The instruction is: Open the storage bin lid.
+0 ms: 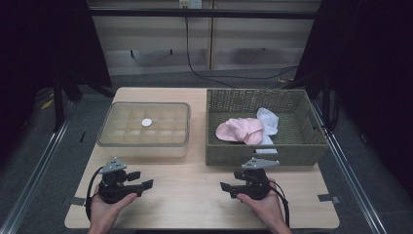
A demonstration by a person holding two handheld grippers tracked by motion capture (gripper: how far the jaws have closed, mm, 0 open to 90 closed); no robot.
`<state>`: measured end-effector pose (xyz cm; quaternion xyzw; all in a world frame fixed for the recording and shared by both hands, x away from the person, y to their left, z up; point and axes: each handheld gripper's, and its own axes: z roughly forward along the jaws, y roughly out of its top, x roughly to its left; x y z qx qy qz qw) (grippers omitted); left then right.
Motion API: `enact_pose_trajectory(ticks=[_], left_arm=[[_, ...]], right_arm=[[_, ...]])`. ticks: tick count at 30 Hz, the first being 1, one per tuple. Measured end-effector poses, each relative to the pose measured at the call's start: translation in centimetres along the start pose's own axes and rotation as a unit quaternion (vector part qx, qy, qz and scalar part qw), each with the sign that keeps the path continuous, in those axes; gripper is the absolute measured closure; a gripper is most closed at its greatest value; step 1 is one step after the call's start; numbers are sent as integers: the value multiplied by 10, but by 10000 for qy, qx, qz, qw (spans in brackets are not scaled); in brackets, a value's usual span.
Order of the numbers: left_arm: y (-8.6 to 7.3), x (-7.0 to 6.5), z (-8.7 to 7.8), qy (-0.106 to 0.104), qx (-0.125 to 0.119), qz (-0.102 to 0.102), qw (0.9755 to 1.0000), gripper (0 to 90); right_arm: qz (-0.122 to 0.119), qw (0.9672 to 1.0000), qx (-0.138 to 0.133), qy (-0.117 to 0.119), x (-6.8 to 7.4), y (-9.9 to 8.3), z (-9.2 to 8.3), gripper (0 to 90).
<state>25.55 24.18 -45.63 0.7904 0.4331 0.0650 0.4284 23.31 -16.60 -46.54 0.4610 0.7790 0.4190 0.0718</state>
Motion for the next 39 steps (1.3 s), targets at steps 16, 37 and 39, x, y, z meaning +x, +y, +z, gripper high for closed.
enact_pose_trajectory(ticks=[16,37,39], left_arm=[[8,12,-12,42,24,17,10000,356],[13,38,-24,12,-6,-221,9998,342],[13,41,-27,55,-17,-268,9996,342]], right_arm=[[-97,9996,3,256,16,28,22,376],[-233,9962,-17,835,36,77,50,445],[-262,9960,3,850,37,82,53,450]])
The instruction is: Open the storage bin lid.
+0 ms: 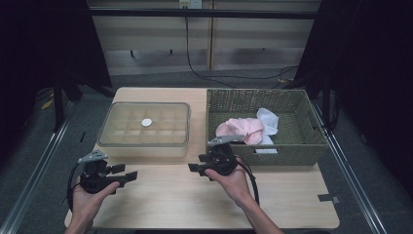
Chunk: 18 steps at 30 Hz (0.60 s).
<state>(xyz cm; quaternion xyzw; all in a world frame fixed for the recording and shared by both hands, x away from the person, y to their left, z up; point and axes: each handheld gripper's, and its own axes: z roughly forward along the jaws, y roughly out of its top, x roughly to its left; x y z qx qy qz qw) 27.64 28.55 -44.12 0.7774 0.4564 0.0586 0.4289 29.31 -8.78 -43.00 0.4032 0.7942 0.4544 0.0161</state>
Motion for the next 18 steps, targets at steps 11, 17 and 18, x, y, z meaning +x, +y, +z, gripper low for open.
enact_pose_trajectory(ticks=[11,17,18], left_arm=[[6,20,-19,239,-84,-234,9994,336],[16,26,-24,307,-137,-237,9992,318],[18,27,-25,317,-175,-219,9991,318]], right_arm=[[88,9999,-45,63,-10,31,3,460],[110,9999,3,6,-16,44,9,450],[95,10000,12,10,-16,47,10,446]])
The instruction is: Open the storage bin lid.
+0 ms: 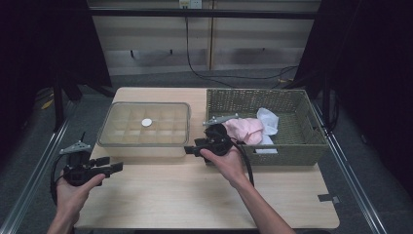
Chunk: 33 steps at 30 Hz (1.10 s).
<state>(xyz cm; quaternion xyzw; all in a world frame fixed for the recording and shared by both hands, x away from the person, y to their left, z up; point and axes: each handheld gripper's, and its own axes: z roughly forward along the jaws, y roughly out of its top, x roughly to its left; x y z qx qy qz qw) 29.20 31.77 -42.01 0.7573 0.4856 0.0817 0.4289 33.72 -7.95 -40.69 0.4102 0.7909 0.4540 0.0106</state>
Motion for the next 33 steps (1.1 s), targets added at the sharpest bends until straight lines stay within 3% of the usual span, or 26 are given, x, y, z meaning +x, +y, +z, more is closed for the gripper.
enact_pose_trajectory(ticks=[9,17,20,26,33], left_arm=[[25,18,4,235,139,26,9996,285],[42,27,11,188,166,36,9997,271],[48,32,13,217,117,-6,9997,264],[60,39,23,246,278,53,9993,263],[69,52,24,246,132,-104,9996,246]], right_arm=[[65,9999,99,-85,-11,21,11,405],[153,9995,204,-159,-23,32,19,371],[78,9995,197,-240,-25,38,22,333],[182,9986,365,-348,-31,46,28,307],[224,9975,476,-464,-39,61,37,313]])
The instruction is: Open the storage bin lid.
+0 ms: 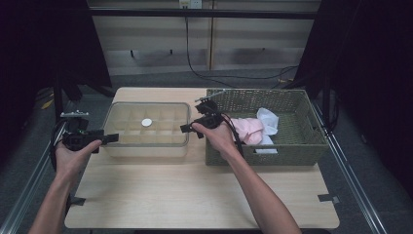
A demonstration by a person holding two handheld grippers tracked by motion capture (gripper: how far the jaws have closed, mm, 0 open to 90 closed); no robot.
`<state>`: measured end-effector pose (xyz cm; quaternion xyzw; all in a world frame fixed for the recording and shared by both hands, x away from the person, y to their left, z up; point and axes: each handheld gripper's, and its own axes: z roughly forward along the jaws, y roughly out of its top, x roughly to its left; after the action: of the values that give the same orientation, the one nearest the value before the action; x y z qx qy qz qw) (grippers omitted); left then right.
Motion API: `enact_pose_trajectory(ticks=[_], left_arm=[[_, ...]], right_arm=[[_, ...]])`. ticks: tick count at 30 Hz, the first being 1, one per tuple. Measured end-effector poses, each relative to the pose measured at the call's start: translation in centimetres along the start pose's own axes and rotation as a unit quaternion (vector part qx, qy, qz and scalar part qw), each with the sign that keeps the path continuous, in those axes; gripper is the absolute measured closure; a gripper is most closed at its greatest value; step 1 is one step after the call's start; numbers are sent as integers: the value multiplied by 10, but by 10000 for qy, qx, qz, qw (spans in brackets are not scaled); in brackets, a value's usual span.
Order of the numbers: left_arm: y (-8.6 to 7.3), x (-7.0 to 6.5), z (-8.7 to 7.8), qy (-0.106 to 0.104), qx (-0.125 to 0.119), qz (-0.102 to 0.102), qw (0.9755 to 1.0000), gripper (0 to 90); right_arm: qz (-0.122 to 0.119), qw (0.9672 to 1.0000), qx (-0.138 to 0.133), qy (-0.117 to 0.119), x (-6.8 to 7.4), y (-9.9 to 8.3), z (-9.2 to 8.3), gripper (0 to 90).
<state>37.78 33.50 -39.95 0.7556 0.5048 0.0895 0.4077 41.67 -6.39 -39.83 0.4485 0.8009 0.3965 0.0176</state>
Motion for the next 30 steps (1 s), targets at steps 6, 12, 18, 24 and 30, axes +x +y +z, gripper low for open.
enact_pose_trajectory(ticks=[6,12,18,24,30], left_arm=[[8,11,6,13,169,-72,9998,235],[14,16,11,-54,144,-56,9999,216],[19,22,20,-90,179,-171,9997,193],[24,31,25,-13,255,-262,9993,191],[26,41,25,-17,278,-351,9990,184]], right_arm=[[105,9999,88,-40,-5,13,6,261],[226,9995,187,-82,-15,23,11,239],[425,9980,451,-88,-22,30,21,242],[502,9969,580,-186,-26,38,32,235],[607,9952,699,-319,-29,47,41,200]])
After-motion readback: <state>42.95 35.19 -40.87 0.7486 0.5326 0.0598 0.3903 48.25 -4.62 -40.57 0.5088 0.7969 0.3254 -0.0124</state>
